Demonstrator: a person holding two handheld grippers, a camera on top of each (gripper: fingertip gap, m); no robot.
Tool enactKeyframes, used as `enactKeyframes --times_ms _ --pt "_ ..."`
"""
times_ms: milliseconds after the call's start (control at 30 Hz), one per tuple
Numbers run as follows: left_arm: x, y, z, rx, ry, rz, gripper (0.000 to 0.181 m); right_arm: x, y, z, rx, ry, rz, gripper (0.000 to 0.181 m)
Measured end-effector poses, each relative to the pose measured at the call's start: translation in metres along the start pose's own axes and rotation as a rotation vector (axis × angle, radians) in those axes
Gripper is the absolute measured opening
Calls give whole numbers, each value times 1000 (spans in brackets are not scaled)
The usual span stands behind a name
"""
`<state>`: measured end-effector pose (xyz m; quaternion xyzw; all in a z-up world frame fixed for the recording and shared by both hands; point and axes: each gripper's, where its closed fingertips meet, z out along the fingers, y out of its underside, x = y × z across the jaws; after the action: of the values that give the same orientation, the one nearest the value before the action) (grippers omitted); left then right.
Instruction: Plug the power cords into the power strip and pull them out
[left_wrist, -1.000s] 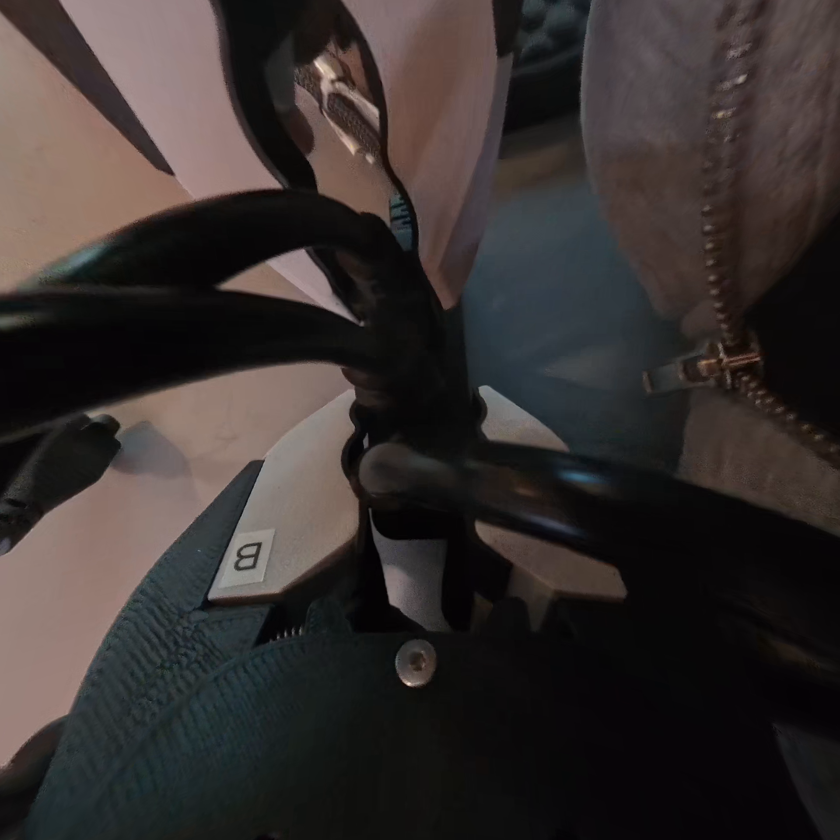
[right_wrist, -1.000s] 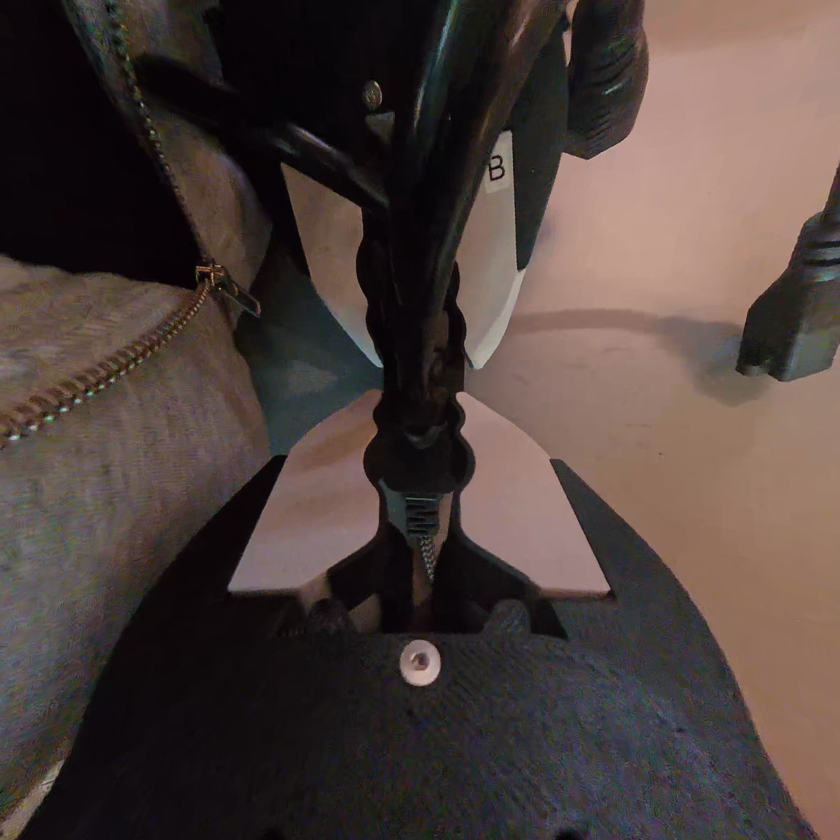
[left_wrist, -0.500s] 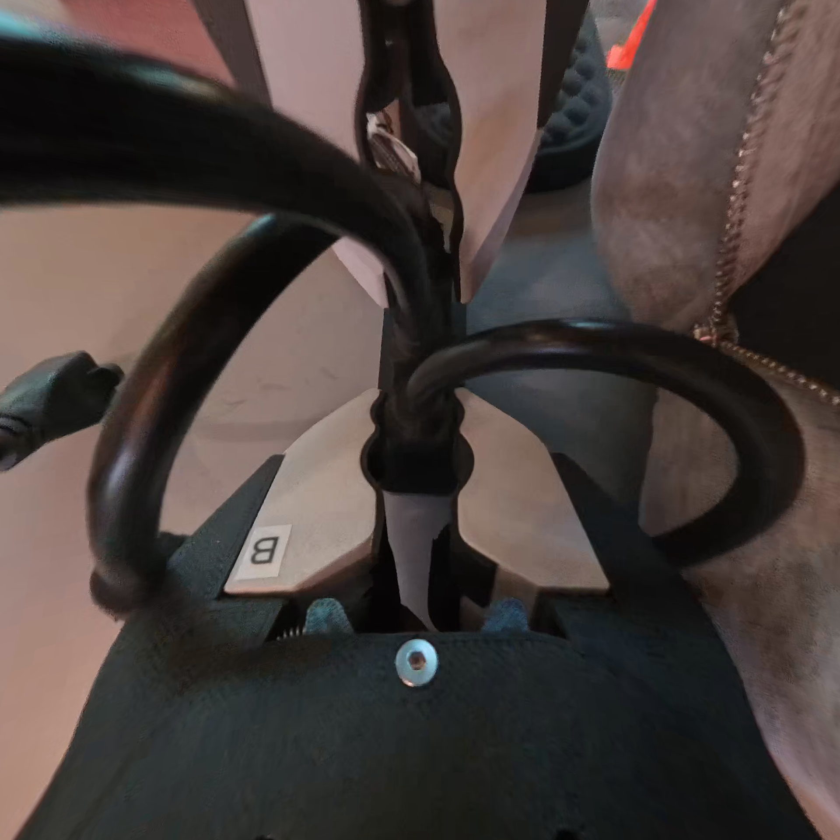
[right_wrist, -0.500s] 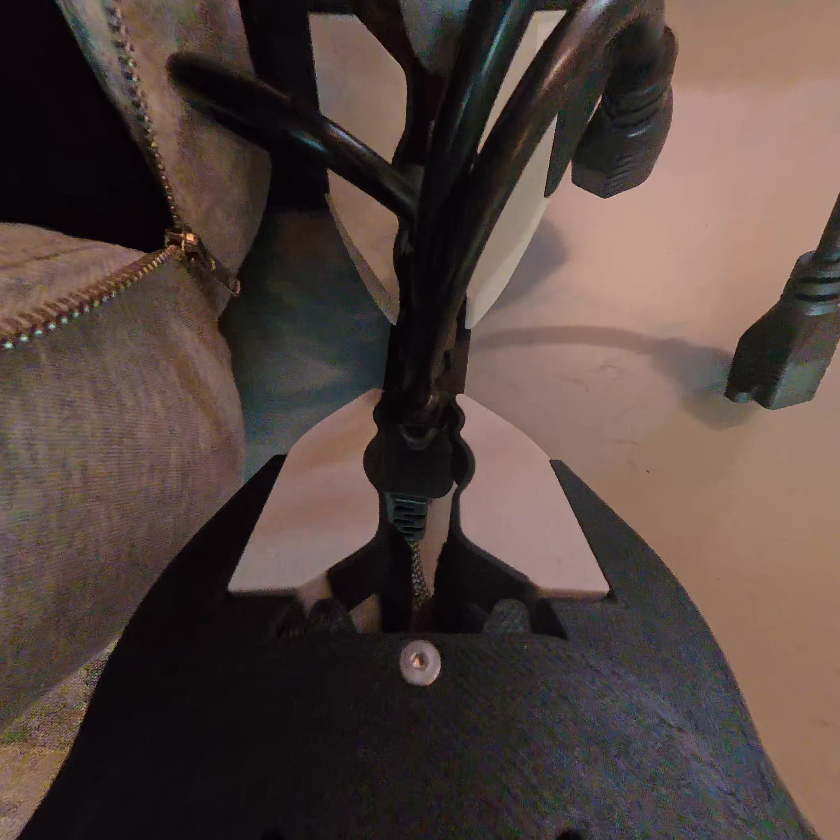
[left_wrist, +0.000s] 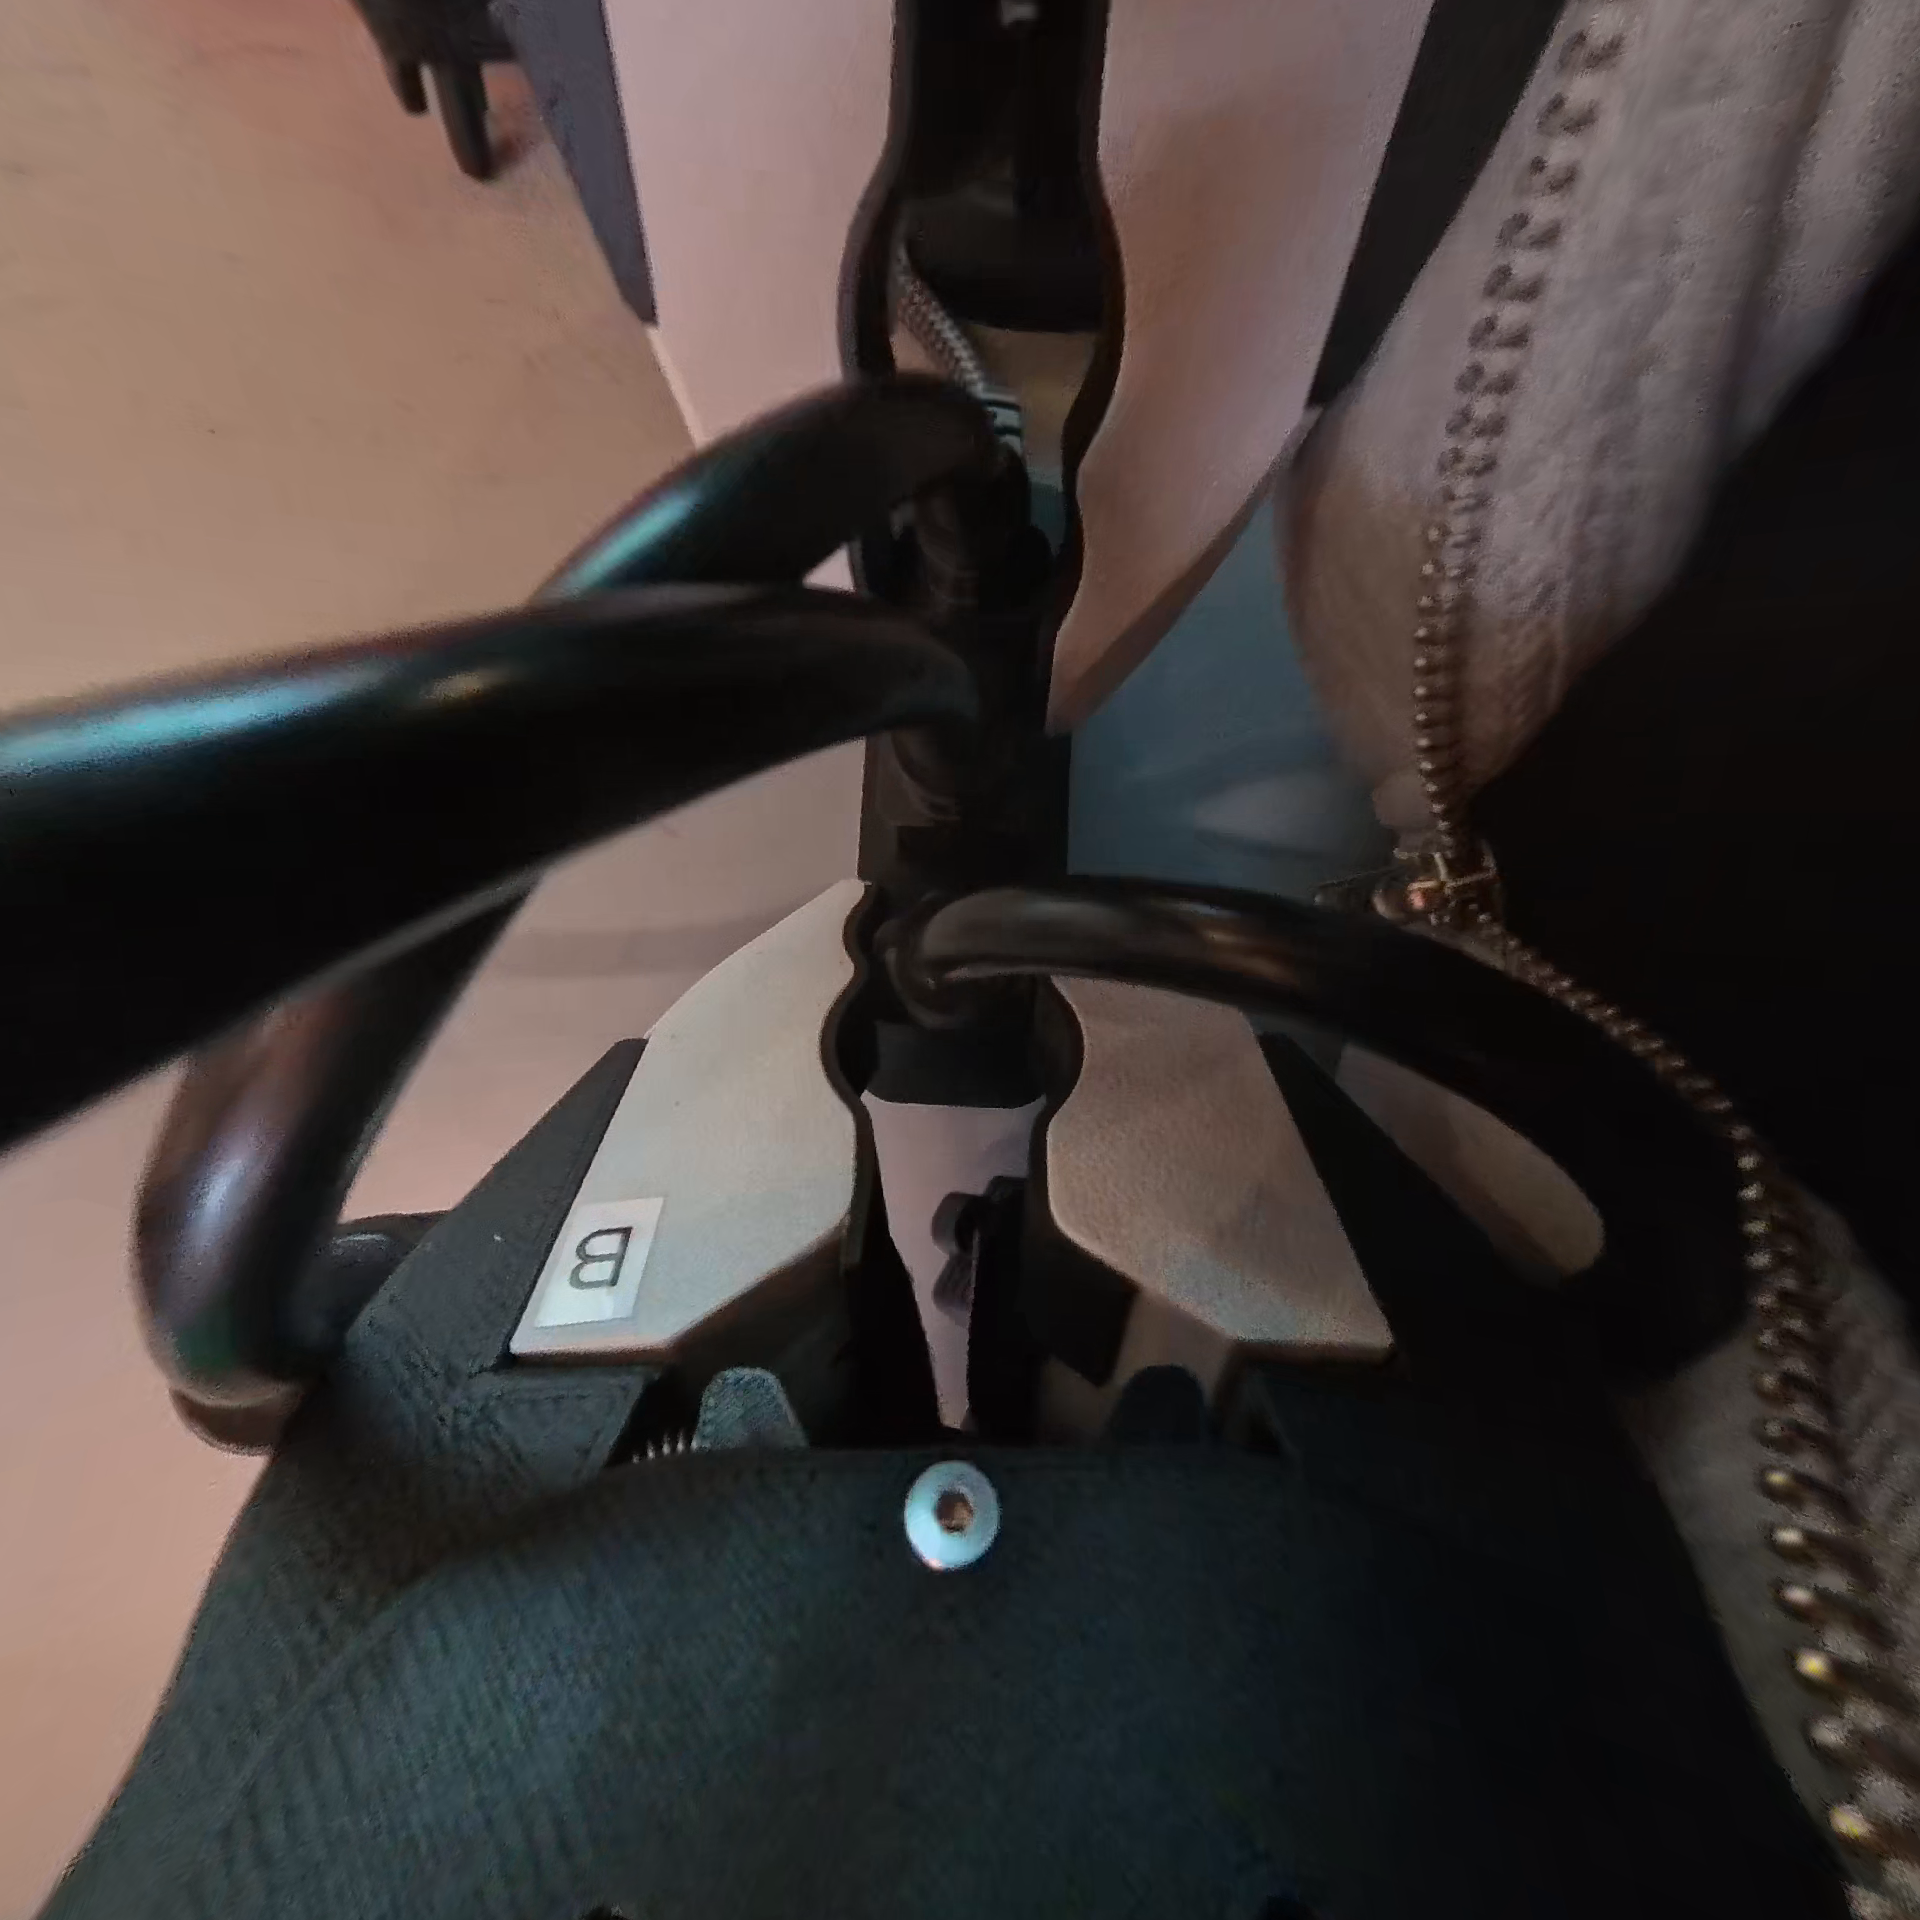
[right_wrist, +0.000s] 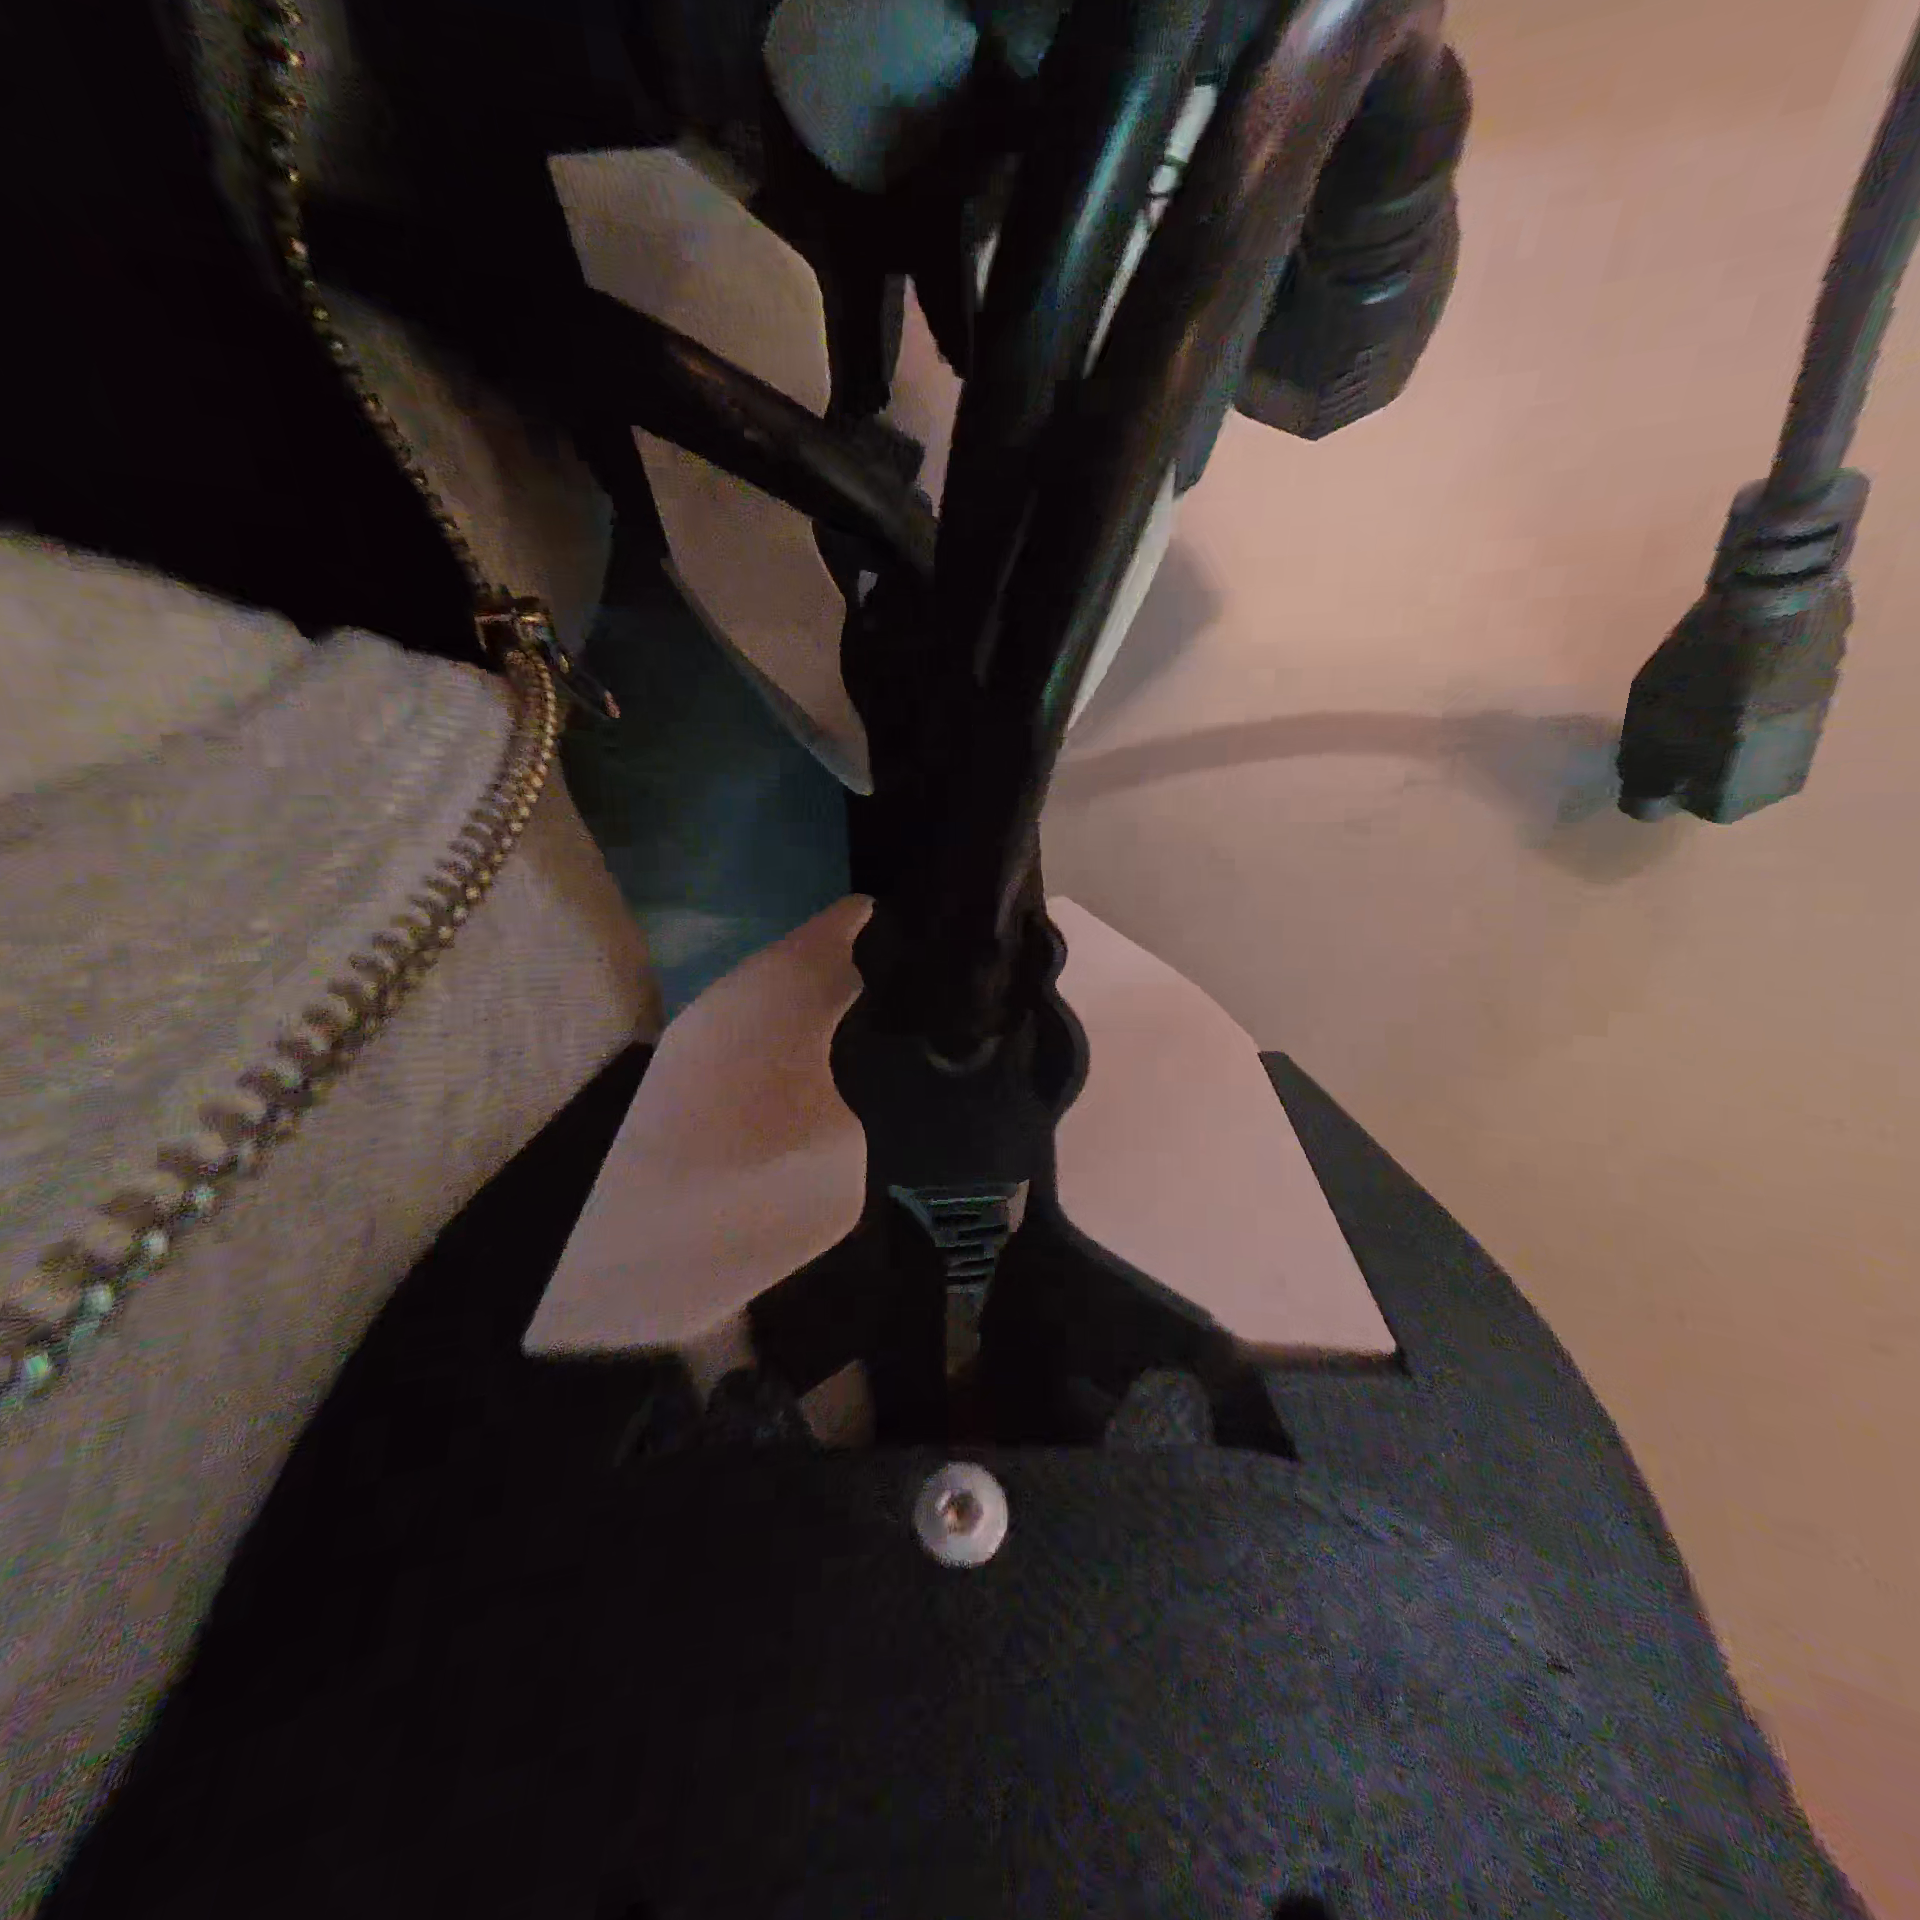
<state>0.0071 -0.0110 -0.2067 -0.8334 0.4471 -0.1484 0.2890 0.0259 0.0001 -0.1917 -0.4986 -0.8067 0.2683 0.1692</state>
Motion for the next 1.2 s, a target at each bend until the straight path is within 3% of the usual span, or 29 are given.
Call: enactKeyframes --times_ms 100,167,233,433,500,600,733,833,967,1033,1133,1200 --pt "1 -1 1 26 6 26 26 -2 -1 0 95 -50 118 26" --pt "2 -1 1 27 13 57 26 -3 1 0 -1 -165 181 26" --pt "3 -1 1 5 11 85 25 -2 3 0 -115 -202 121 26" --pt "3 -2 2 11 -26 0 26 0 6 -3 -76 87 9 26" --pt "3 -2 2 27 -32 -3 26 1 6 -2 -88 68 25 26" --pt "4 -2 2 23 -37 27 26 1 7 -3 -129 -83 108 26" --pt "6 -5 3 33 -46 2 26 -1 8 -6 -104 70 -64 26" --pt "8 -6 4 45 -32 2 26 -1 9 -7 -66 68 17 26" --pt "8 -6 6 39 -25 19 26 1 8 -5 -98 -144 362 26" --pt "6 -6 6 37 -35 15 26 3 9 -6 -117 -83 275 26" --pt "7 -8 6 56 -18 -8 26 4 11 -10 -110 139 -52 27" --pt "7 -9 6 67 -26 -13 26 6 10 -11 -67 203 -46 27"
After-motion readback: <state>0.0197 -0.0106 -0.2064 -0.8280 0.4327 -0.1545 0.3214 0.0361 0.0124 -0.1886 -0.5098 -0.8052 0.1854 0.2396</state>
